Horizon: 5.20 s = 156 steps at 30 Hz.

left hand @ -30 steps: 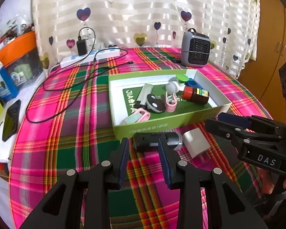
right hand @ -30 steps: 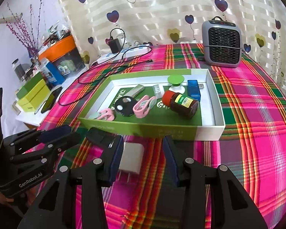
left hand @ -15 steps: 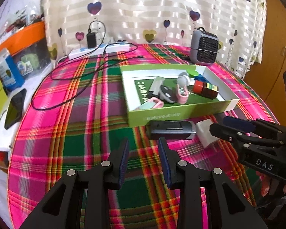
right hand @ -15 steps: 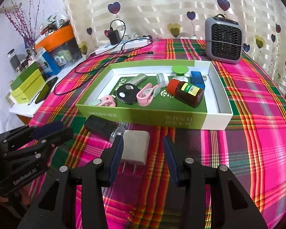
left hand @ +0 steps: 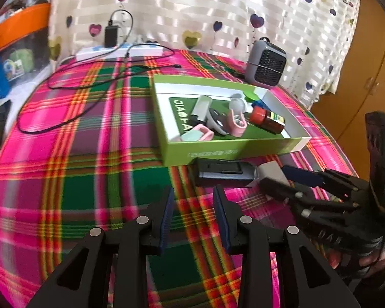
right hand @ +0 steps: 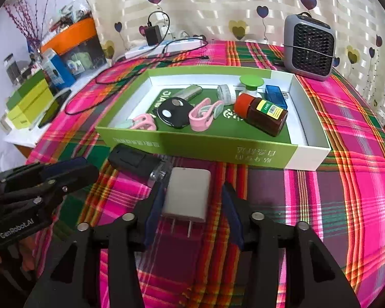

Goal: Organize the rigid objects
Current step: 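Grasp the white plug charger with the right tool, then grasp the black rectangular device with the left tool while the right tool holds the charger, then carry the black device and white charger over the green box with both tools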

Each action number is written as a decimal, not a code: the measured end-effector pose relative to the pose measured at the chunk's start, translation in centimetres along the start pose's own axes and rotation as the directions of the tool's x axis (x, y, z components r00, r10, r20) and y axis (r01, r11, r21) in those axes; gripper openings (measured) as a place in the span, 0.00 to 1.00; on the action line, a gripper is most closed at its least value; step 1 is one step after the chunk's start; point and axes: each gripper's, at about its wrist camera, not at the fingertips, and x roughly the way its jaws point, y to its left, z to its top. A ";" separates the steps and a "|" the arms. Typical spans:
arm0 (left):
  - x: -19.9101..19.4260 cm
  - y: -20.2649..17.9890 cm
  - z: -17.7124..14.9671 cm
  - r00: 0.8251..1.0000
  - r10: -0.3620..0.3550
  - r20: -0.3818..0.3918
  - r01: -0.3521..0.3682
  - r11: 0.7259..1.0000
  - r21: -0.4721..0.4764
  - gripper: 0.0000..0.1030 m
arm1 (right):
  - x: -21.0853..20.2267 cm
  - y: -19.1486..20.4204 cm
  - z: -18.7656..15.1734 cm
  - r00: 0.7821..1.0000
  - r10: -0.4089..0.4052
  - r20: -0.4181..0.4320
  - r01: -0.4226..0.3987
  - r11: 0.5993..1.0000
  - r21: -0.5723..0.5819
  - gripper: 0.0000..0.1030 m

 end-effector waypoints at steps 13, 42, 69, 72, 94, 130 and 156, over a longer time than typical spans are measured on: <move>1.5 -0.5 1.1 0.996 -0.083 -0.023 0.083 0.997 0.005 0.29 | 0.2 -0.2 -0.1 0.996 -0.088 -0.011 0.088 0.996 -0.031 0.54; -0.4 -5.1 -0.4 0.993 -0.114 0.003 0.113 0.981 0.156 0.30 | -1.0 -2.3 -0.6 0.998 -0.068 0.003 0.068 0.998 0.015 0.35; 3.7 -3.3 1.5 0.967 -0.226 -0.119 0.236 0.969 0.075 0.33 | -2.3 -5.0 -1.5 0.998 -0.067 0.005 0.066 0.997 0.049 0.34; 3.7 -3.9 1.4 0.971 -0.205 -0.119 0.217 0.971 0.101 0.33 | -2.3 -5.2 -1.6 0.998 -0.063 0.006 0.063 0.997 0.054 0.34; 4.3 -7.8 0.9 0.990 -0.048 -0.130 0.070 0.983 0.169 0.33 | -2.8 -5.8 -1.8 0.998 -0.065 0.014 0.064 0.997 0.041 0.34; 4.5 -8.7 0.5 0.993 0.089 -0.076 -0.074 0.980 0.185 0.26 | -2.0 -5.7 -1.2 0.995 -0.095 -0.001 0.095 0.995 0.002 0.34; 3.5 -8.2 0.5 0.994 0.082 -0.073 -0.070 0.985 0.158 0.25 | -2.8 -4.7 -0.9 0.997 -0.068 0.022 0.069 0.997 -0.021 0.33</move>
